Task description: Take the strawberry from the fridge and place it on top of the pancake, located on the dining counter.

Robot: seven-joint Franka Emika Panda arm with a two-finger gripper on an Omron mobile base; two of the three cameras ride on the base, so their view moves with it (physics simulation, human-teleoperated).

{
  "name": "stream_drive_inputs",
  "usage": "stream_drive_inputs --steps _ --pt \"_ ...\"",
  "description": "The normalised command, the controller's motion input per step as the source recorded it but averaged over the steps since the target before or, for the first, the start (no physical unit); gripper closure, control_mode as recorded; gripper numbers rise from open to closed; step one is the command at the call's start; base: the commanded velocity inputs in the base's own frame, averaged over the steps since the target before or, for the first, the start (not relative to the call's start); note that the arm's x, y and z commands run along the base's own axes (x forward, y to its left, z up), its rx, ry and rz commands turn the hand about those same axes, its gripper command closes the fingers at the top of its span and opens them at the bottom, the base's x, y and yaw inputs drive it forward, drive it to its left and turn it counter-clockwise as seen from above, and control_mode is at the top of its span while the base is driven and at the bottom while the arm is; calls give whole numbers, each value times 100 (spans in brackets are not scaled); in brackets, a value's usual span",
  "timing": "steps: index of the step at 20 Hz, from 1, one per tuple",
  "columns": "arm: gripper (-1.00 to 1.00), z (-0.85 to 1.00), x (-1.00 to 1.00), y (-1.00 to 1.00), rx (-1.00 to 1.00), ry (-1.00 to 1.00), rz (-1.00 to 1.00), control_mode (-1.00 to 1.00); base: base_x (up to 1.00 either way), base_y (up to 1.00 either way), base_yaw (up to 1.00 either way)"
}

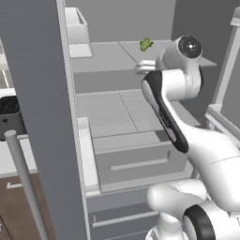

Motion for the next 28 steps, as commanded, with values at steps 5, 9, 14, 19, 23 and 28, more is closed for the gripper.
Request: stream_drive_inputs --steps 5,9,14,19,23,28 --pt "100 -63 -88 -12 0 20 3 -100 0 0 0" --pt "100 -71 -57 -20 0 8 4 -100 0 0 0" --pt "100 -72 -35 -4 -2 7 2 -100 0 0 0" --pt "100 -65 -16 0 0 10 0 -100 0 0 0" --pt "100 -53 -4 -3 0 17 0 -100 0 0 0" --pt "100 -32 -10 0 -1 16 0 -100 0 0 0"
